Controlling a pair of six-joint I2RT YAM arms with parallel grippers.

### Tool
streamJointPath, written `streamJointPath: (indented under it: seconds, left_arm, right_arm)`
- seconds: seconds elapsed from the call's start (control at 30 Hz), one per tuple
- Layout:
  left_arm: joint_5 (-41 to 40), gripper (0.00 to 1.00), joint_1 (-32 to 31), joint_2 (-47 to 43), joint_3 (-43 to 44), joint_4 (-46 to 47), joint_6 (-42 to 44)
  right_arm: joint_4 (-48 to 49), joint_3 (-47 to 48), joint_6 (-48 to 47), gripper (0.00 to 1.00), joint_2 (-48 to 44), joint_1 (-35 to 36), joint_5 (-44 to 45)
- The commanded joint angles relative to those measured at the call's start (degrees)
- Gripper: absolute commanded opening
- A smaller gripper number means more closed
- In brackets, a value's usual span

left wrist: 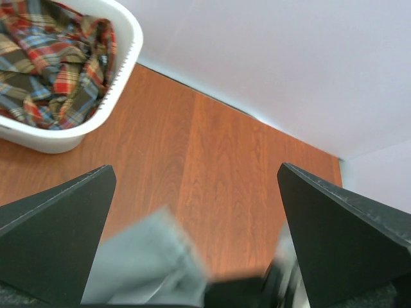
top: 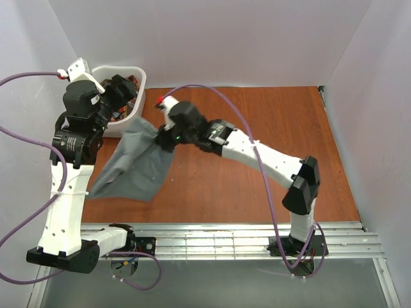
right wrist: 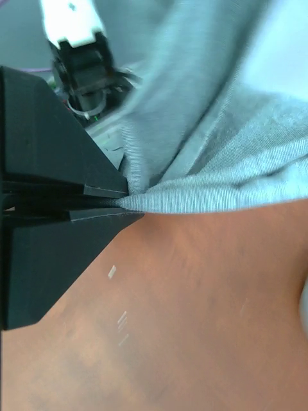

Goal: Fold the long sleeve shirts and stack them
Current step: Fold the shirt

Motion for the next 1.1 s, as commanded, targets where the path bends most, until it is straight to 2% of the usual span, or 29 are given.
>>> streamJointPath:
  seconds: [0.0, 0.1, 0.13, 0.17, 0.23, 0.27, 0.47, 0.63, 0.73, 0.8, 0.83, 0.9, 0.93, 1.07]
  left_arm:
    - [5.1, 0.97, 0.1, 1.2, -1.4, 0.0, 2.7]
    - [10.2, 0.97, 0.1, 0.3, -5.4, 2.1, 3.0]
    - [11.1, 0.97, 0.1, -0.6, -8.8, 3.4, 2.6]
    - [16.0, 0.97, 0.1, -0.9, -10.5, 4.2, 2.4]
    - [19.2, 0.97, 0.1, -1.4, -15.7, 5.8, 1.8]
    - [22.3, 0.97, 0.1, -1.4, -17.4, 6.2, 1.5]
    - [31.9, 0.96, 0.1, -0.9, -27.5, 10.1, 0.3]
    - [36.9, 0.94, 0.0, -2.8, -34.1, 12.7, -1.1]
    - [39.0, 0.93, -0.8, -4.5, -39.2, 13.4, -3.4]
    - [39.3, 0.92, -3.0, -5.5, -43.1, 13.7, -4.3]
    - [38.4, 0.91, -3.7, -6.5, -44.3, 13.7, -5.2]
    - [37.5, 0.90, -5.5, -7.7, -48.1, 13.9, -6.3]
    - [37.5, 0.90, -5.8, -8.7, -49.0, 14.0, -7.2]
    - [36.7, 0.89, -7.5, -10.5, -52.6, 14.8, -9.1]
  right_arm:
    - [3.1, -12.2, 12.3, 0.01, -6.6, -6.6, -7.7]
    - [11.0, -25.2, 15.9, 0.01, -12.4, -11.7, -10.2]
    - [13.2, -33.8, 18.3, 0.01, -13.8, -14.1, -10.9]
    - [17.4, -38.8, 19.5, 0.01, -14.9, -15.4, -12.0]
    - [21.2, -46.6, 23.0, 0.01, -17.3, -19.6, -15.1]
    - [25.2, -54.2, 23.7, 0.01, -17.9, -20.9, -15.4]
    - [30.7, -69.9, 25.2, 0.01, -21.2, -31.1, -18.4]
    - [32.1, -75.9, 24.2, 0.02, -24.5, -36.8, -19.3]
    - [32.3, -79.7, 23.9, 0.08, -25.7, -38.6, -19.1]
    - [32.8, -81.6, 23.3, 0.20, -26.5, -39.4, -19.9]
    - [32.6, -82.6, 22.6, 0.31, -27.0, -39.8, -19.7]
    - [31.2, -83.2, 19.5, 0.40, -29.1, -39.9, -17.8]
    - [29.2, -82.9, 18.0, 0.48, -30.1, -39.9, -17.2]
    - [20.7, -78.6, 6.7, 0.59, -37.0, -39.8, -12.6]
